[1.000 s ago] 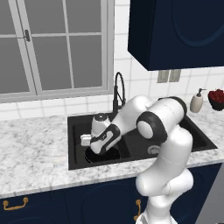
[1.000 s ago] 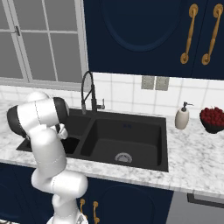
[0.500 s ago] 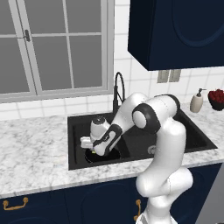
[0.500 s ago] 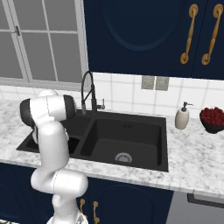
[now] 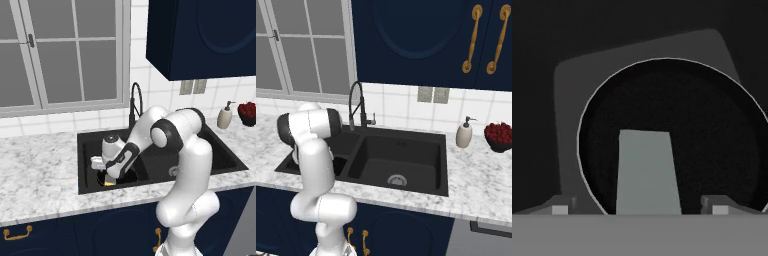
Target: Pick the pan and sponge and place them into the sink. Then turn on the water.
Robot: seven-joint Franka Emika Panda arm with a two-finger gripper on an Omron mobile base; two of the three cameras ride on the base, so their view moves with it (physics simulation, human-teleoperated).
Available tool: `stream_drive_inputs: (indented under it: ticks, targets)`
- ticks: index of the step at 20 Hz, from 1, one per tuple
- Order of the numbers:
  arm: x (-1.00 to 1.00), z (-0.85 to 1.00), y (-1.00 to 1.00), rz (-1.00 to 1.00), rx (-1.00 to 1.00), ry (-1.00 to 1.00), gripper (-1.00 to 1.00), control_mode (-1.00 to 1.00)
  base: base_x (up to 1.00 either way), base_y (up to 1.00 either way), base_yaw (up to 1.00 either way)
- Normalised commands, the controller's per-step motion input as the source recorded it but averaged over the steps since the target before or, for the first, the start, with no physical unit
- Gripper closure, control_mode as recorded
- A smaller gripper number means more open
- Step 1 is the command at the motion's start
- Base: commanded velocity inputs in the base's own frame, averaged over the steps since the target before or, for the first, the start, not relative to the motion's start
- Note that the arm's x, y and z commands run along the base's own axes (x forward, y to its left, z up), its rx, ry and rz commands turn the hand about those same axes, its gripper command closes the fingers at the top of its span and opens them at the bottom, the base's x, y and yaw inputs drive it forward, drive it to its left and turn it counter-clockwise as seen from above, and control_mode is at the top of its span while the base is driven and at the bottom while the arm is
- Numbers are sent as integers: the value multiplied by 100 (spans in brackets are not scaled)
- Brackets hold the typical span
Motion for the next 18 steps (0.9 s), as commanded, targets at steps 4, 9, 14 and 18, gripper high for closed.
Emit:
stream_drive_inputs:
  ticks: [4, 9, 14, 18]
  targets:
    - [0, 55, 1, 0, 0, 0, -100, -100, 0, 0, 0]
    - [-5, 96, 2, 0, 0, 2, -100, -100, 0, 0, 0]
    - [-37, 100, -18, 1, 1, 9, -100, -100, 0, 0, 0]
    - [-74, 92, -36, 20, 0, 0, -100, -100, 0, 0, 0]
